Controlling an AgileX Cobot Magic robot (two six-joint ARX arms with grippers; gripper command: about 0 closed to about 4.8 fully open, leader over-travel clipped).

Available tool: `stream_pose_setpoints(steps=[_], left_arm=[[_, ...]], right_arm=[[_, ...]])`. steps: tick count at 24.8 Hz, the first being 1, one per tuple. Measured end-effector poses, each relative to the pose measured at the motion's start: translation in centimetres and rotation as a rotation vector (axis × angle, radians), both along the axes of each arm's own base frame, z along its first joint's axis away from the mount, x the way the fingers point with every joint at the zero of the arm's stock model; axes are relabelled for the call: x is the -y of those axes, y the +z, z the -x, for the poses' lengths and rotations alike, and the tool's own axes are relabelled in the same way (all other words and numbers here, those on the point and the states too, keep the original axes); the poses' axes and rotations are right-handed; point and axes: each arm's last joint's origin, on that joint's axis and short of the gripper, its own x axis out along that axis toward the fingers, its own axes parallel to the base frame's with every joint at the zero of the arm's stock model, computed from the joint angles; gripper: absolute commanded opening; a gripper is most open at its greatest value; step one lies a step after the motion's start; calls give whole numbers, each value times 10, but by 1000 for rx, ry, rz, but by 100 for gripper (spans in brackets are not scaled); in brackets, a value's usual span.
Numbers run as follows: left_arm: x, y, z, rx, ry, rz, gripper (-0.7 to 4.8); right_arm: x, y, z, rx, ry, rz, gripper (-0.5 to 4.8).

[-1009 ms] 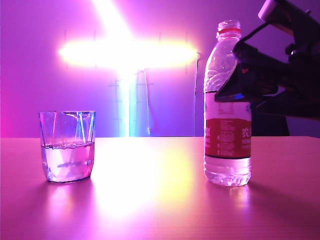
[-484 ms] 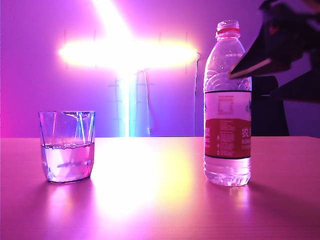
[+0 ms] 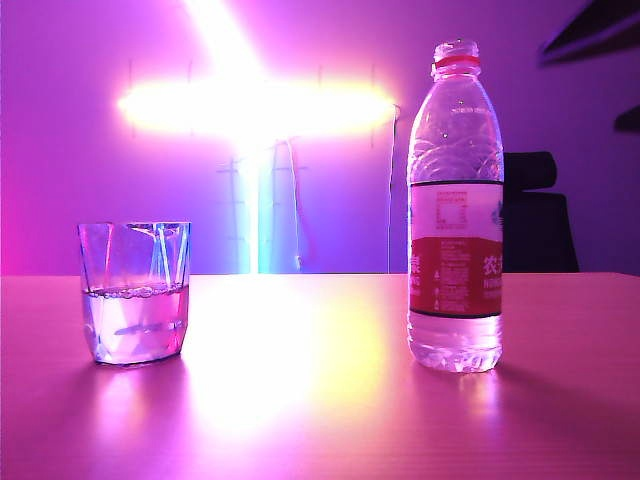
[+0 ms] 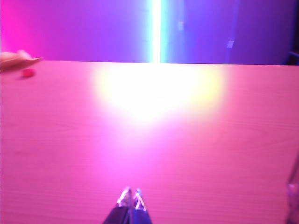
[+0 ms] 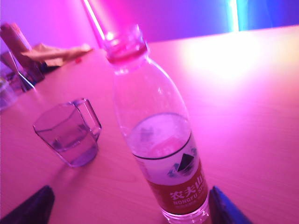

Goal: Pick up the mineral water bottle on the table and pour water into the mug until it's half full.

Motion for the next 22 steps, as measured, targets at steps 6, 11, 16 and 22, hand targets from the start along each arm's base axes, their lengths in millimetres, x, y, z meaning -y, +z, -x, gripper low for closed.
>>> stream_pose_setpoints(steps=[6,11,16,22], left_arm=[[-4,0,0,0,42,0,-2],[-4,0,0,0,41,0,-2],[-4,0,0,0,41,0,-2],[-4,0,0,0,41,0,-2]], right_arm=[[7,0,10,21,0,-17,26],[9,2,13,45,-2,-33,-5],[11,3,12,57,-58,-36,-5],[12,4,12,66,-86,-40,-5]])
